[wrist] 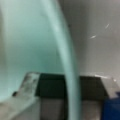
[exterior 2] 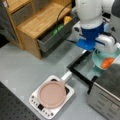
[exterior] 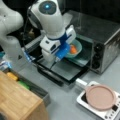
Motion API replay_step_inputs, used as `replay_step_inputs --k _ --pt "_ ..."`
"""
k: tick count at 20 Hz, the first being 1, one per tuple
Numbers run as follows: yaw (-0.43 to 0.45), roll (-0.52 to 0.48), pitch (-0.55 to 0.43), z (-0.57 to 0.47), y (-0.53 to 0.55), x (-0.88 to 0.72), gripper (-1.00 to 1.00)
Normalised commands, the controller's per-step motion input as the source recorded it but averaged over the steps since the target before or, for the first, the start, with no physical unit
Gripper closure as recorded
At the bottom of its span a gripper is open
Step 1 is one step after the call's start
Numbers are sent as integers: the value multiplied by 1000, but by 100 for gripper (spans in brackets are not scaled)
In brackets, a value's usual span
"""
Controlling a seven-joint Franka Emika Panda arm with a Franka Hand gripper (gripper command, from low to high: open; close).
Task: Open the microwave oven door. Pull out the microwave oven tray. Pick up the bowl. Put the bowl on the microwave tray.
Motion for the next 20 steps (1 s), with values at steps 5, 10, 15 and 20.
replay_step_inputs --k 5,10,15,20 --pt "-156 104 -276 -199 122 -350 100" --pt "-125 115 -290 -231 71 -259 100" --pt "-113 139 -273 -205 172 -212 100" --pt "-106 137 -249 -150 201 -189 100"
